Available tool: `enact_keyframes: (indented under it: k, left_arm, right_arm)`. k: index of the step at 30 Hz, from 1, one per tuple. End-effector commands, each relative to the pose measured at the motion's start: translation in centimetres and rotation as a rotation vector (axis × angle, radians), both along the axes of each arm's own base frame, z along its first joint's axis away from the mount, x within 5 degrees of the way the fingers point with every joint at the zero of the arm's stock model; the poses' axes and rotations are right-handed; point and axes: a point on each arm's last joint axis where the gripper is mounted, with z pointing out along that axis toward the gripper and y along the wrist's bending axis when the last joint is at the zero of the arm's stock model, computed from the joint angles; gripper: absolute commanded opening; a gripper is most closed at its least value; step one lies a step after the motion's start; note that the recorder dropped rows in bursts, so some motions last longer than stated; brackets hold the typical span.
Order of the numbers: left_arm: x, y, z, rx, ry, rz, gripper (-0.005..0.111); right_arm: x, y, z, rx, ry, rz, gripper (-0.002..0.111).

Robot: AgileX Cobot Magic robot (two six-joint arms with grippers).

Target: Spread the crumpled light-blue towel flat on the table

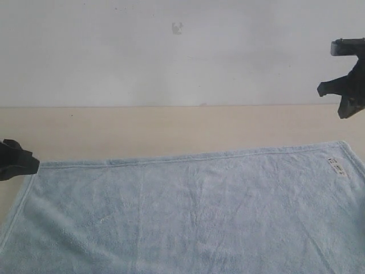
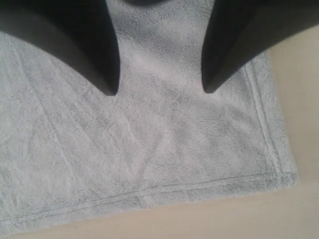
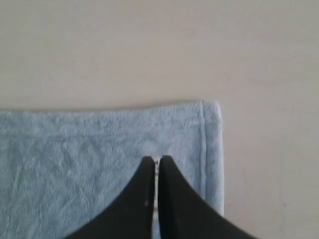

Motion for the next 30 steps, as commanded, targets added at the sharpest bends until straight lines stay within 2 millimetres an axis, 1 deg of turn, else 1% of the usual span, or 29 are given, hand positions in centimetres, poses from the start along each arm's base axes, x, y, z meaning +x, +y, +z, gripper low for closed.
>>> enact_keyframes:
  k: [1, 4, 6, 9, 11, 12, 14, 16, 18, 19, 25, 30]
  left_arm:
    - [0.8, 0.1, -0.7, -0.007, -0.003, 0.027, 0.049]
    - [2.0, -0.9, -1.9, -0.017, 0.024, -0.034, 0.049]
    - [3.5, -1.6, -2.7, 0.01, 0.023, -0.058, 0.049]
    - [5.9, -1.1, -3.7, 0.044, -0.002, 0.007, 0.049]
    - [6.9, -1.0, -4.6, 0.067, 0.012, 0.004, 0.049]
    - [7.3, -1.0, -5.1, 0.074, 0.025, -0.005, 0.048]
    - [7.9, -1.0, -6.1, 0.078, 0.051, -0.015, 0.041]
    - [8.5, -1.0, -7.0, 0.086, 0.069, -0.015, 0.024]
    - [9.0, -0.9, -7.4, 0.097, 0.065, -0.009, 0.007]
    - [9.2, -0.8, -7.7, 0.109, 0.061, -0.009, 0.004]
    - [10.5, 0.2, -8.6, 0.109, 0.07, 0.038, 0.004]
    - [10.8, 1.1, -10.5, 0.137, 0.114, 0.03, 0.004]
  right_arm:
    - [-4.1, 0.3, 2.2, -0.014, -0.055, -0.007, 0.002]
    - [-7.0, 0.9, 2.3, -0.004, -0.066, -0.017, 0.002]
    - [-8.5, 1.3, 2.5, 0.019, -0.083, -0.023, 0.002]
    - [-10.4, 1.7, 3.0, 0.046, -0.123, -0.033, 0.002]
    - [-11.2, 1.9, 3.4, 0.053, -0.158, -0.043, 0.002]
    - [-11.4, 2.0, 3.6, 0.059, -0.172, -0.048, 0.002]
    - [-11.7, 2.2, 4.0, 0.073, -0.201, -0.045, 0.002]
    - [-11.6, 2.3, 4.1, 0.09, -0.207, -0.039, 0.002]
    - [-11.6, 2.5, 4.1, 0.11, -0.209, -0.033, 0.002]
    - [-11.6, 2.6, 4.1, 0.121, -0.21, -0.021, 0.002]
    - [-11.7, 3.0, 4.2, 0.149, -0.21, 0.0, 0.002]
    - [-11.7, 3.0, 4.2, 0.148, -0.208, 0.003, 0.002]
